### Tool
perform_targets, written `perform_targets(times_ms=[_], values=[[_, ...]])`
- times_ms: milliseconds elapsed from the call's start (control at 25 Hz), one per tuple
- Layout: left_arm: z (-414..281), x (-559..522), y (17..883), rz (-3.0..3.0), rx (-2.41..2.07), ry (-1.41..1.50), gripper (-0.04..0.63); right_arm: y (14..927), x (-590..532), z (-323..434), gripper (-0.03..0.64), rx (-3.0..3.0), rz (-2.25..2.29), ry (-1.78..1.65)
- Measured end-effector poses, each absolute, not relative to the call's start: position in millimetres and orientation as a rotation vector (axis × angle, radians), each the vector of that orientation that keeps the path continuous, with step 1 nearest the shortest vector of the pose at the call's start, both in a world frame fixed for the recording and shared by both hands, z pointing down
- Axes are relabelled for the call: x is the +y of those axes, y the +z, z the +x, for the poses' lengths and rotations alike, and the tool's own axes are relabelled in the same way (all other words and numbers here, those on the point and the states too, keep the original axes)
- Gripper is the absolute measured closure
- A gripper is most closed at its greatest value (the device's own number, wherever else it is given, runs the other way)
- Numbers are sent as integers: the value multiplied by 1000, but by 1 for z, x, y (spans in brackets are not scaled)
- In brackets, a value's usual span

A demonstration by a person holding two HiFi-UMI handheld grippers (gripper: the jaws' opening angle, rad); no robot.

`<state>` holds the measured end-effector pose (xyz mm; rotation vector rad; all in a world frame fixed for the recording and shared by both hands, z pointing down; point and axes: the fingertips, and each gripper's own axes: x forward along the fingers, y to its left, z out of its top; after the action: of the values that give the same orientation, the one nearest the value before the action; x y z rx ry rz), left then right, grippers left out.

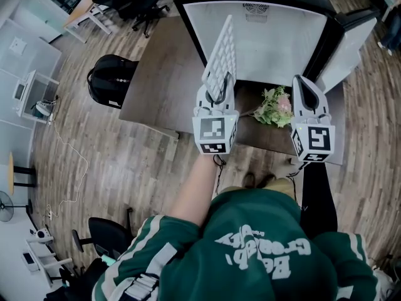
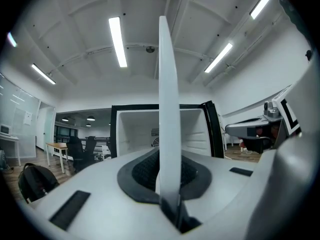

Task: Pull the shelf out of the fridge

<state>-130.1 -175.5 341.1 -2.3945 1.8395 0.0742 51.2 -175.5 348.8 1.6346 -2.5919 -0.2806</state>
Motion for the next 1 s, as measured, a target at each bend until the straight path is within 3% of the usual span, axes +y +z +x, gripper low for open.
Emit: perform_targets(times_ms=[1000], values=[[-115, -164, 335, -2391, 1737, 23, 558, 354, -166, 55, 607, -2584, 1639, -277]])
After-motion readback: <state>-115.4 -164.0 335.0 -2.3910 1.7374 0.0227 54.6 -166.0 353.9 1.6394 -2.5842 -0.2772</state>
